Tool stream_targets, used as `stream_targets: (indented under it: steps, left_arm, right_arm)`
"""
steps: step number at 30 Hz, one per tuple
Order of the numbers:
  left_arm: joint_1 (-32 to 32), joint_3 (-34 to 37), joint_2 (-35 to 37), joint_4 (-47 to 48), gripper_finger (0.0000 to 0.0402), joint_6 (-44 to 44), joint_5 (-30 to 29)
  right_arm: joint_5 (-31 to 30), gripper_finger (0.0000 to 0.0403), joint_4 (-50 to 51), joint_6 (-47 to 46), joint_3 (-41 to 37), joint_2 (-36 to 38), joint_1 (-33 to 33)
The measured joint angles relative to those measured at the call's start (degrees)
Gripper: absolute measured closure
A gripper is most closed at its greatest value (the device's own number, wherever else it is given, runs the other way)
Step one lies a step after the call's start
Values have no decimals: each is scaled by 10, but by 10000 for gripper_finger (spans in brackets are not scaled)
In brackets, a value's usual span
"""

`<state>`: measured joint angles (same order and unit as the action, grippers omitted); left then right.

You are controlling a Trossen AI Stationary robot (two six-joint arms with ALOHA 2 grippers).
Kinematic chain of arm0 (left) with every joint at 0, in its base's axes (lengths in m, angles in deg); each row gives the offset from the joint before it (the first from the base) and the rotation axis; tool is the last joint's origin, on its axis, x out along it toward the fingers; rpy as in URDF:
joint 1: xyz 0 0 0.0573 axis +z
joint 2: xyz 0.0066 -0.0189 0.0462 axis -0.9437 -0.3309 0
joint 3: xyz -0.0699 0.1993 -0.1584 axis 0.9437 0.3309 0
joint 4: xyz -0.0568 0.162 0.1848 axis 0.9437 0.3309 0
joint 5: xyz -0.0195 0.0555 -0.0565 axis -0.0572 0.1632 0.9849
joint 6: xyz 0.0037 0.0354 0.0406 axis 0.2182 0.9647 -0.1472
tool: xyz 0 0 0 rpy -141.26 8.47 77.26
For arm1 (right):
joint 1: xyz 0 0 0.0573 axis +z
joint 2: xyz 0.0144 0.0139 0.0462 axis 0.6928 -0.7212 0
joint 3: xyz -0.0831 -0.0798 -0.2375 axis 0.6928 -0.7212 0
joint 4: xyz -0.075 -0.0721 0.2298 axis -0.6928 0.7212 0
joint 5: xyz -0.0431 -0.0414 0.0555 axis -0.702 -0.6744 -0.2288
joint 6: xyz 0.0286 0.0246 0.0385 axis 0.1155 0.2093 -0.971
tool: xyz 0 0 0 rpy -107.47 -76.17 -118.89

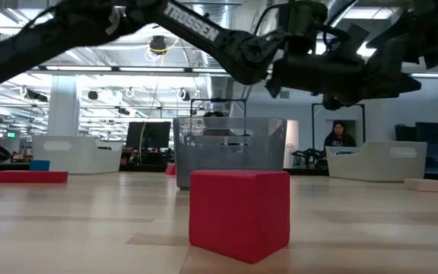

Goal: Sort & place blocks by color
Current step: Put the right brown block into the white bin

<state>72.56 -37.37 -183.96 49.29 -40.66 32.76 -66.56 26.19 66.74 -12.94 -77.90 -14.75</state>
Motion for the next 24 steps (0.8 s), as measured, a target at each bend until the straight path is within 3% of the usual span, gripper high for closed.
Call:
stream_targets:
  steps: [8, 12, 20, 24]
  left_arm:
    - [1, -152, -70, 91, 196, -21, 22]
    - [2, -152, -67, 126, 196, -20, 23]
    - [11, -151, -67, 213, 196, -39, 42]
    - [11, -150, -67, 234, 196, -35, 43]
  right_arm:
    - [2, 179, -4, -10, 0, 4, 16]
    - [2, 179, -33, 8, 0, 3, 27]
    - [7, 179, -207, 212, 0, 3, 73]
    - [7, 179, -251, 259, 0, 3, 96]
